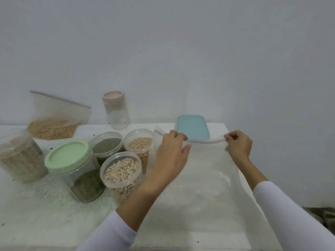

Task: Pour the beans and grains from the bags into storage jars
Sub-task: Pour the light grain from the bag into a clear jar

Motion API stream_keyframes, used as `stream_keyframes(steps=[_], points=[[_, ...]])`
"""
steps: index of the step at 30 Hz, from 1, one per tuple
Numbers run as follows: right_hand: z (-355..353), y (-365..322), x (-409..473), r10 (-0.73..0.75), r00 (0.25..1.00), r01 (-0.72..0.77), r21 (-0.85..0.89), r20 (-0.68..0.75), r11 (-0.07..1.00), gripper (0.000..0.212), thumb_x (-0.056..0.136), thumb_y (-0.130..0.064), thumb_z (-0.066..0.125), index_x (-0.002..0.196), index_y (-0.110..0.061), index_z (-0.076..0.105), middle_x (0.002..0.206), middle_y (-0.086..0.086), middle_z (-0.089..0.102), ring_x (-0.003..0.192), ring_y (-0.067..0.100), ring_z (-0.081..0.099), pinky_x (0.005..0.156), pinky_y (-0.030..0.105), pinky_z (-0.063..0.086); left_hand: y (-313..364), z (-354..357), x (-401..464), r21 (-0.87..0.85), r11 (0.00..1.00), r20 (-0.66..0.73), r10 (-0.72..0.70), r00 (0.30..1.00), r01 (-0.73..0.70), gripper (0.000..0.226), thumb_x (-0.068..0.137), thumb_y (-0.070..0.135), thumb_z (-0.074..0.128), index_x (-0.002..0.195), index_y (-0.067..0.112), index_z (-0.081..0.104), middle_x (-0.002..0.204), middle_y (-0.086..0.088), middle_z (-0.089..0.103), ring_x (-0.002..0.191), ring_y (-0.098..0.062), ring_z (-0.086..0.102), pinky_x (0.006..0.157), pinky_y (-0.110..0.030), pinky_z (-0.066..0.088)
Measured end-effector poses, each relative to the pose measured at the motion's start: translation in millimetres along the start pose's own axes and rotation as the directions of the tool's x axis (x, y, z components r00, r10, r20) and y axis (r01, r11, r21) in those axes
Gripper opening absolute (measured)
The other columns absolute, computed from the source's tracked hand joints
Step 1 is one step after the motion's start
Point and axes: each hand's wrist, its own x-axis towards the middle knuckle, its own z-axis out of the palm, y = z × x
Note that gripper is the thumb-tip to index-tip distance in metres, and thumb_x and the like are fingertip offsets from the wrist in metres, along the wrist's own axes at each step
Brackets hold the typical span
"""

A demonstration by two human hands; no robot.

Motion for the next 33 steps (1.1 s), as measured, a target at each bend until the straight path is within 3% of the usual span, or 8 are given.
stream_keyframes(steps=[4, 8, 14, 20, 24, 27, 30, 33], points=[[12.9, 16.4, -6.4, -0.025, 0.999, 0.024, -0.021, -0.046, 0.999, 0.013, 0.092, -0.004, 0.056, 0.098, 0.003, 0.064, 0.102, 0.018, 0.064, 0.093, 0.031, 0.058, 0.068, 0.019, 0.03, -16.6, 61.1, -9.2, 0.163, 0.987, 0.198, -0.034, 0.98, 0.001, 0.045, 0.099, 0.037, 0.045, 0.137, 0.013, 0.045, 0.145, -0.007, 0.038, 0.134, -0.025, 0.03, 0.108, -0.037, 0.028], [20.0, 20.6, -21.3, -0.263, 0.965, 0.242, -0.358, -0.01, 0.902, 0.029, 0.091, -0.008, 0.058, 0.118, 0.002, 0.057, 0.123, 0.021, 0.052, 0.112, 0.039, 0.047, 0.087, 0.044, 0.037, -39.3, 90.3, -10.7, 0.312, 0.948, 0.245, -0.139, 0.96, 0.057, 0.057, 0.1, 0.043, 0.037, 0.147, 0.012, 0.029, 0.158, -0.009, 0.014, 0.146, -0.027, 0.008, 0.116, -0.045, 0.007], [33.8, 37.5, -45.6, -0.364, 0.873, 0.471, -0.366, 0.326, 0.803, 0.019, 0.093, -0.014, 0.056, 0.105, -0.001, 0.063, 0.112, 0.015, 0.056, 0.105, 0.033, 0.05, 0.083, 0.041, 0.037, -58.4, 107.8, -16.0, 0.336, 0.927, 0.253, -0.261, 0.931, 0.169, 0.064, 0.101, 0.045, 0.027, 0.153, 0.014, 0.006, 0.16, -0.011, 0.0, 0.146, -0.036, -0.008, 0.118, -0.045, -0.001], [38.1, 56.0, -35.8, -0.305, 0.86, 0.448, -0.319, 0.409, 0.835, 0.013, 0.093, -0.006, 0.049, 0.1, 0.002, 0.057, 0.109, 0.016, 0.052, 0.099, 0.03, 0.051, 0.071, 0.028, 0.033, -60.1, 108.7, -8.0, 0.362, 0.919, 0.357, -0.295, 0.887, 0.16, 0.061, 0.099, 0.042, 0.03, 0.153, 0.029, 0.004, 0.16, -0.011, -0.006, 0.142, -0.046, -0.009, 0.116, -0.052, -0.003], [39.6, 45.4, -26.7, -0.399, 0.851, 0.511, -0.36, 0.342, 0.78, 0.012, 0.083, 0.003, 0.057, 0.094, 0.004, 0.058, 0.101, 0.021, 0.055, 0.094, 0.039, 0.052, 0.073, 0.04, 0.042, -60.0, 109.7, -2.5, 0.423, 0.897, 0.378, -0.307, 0.874, 0.132, 0.059, 0.098, 0.041, 0.028, 0.152, 0.032, 0.006, 0.16, -0.014, -0.002, 0.14, -0.05, -0.003, 0.115, -0.055, 0.001], [50.0, 31.8, -13.6, -0.532, 0.789, 0.614, -0.405, 0.307, 0.677, 0.038, 0.068, 0.003, 0.073, 0.105, 0.002, 0.062, 0.112, 0.023, 0.059, 0.101, 0.044, 0.056, 0.082, 0.048, 0.045, -61.6, 116.4, -5.6, 0.441, 0.89, 0.327, -0.284, 0.901, 0.12, 0.057, 0.098, 0.043, 0.026, 0.152, 0.034, 0.009, 0.16, -0.014, 0.0, 0.14, -0.049, -0.001, 0.114, -0.056, 0.002], [61.6, 20.3, -2.5, -0.504, 0.739, 0.673, -0.45, 0.448, 0.587, 0.045, 0.078, -0.007, 0.072, 0.121, -0.006, 0.06, 0.136, 0.014, 0.053, 0.126, 0.035, 0.046, 0.106, 0.053, 0.026, -63.0, 119.6, -8.9, 0.439, 0.889, 0.311, -0.289, 0.906, 0.133, 0.062, 0.091, 0.048, 0.013, 0.151, 0.037, 0.008, 0.16, -0.013, -0.001, 0.141, -0.048, -0.002, 0.115, -0.055, 0.001], [68.4, 13.5, 3.3, -0.482, 0.727, 0.686, -0.479, 0.489, 0.548, 0.033, 0.082, -0.011, 0.069, 0.116, -0.009, 0.065, 0.13, 0.009, 0.06, 0.127, 0.031, 0.048, 0.109, 0.062, 0.008, -63.6, 118.5, -8.7, 0.445, 0.886, 0.313, -0.291, 0.904, 0.131, 0.063, 0.09, 0.049, 0.01, 0.151, 0.036, 0.007, 0.16, -0.013, -0.002, 0.142, -0.047, -0.003, 0.115, -0.054, 0.0]])
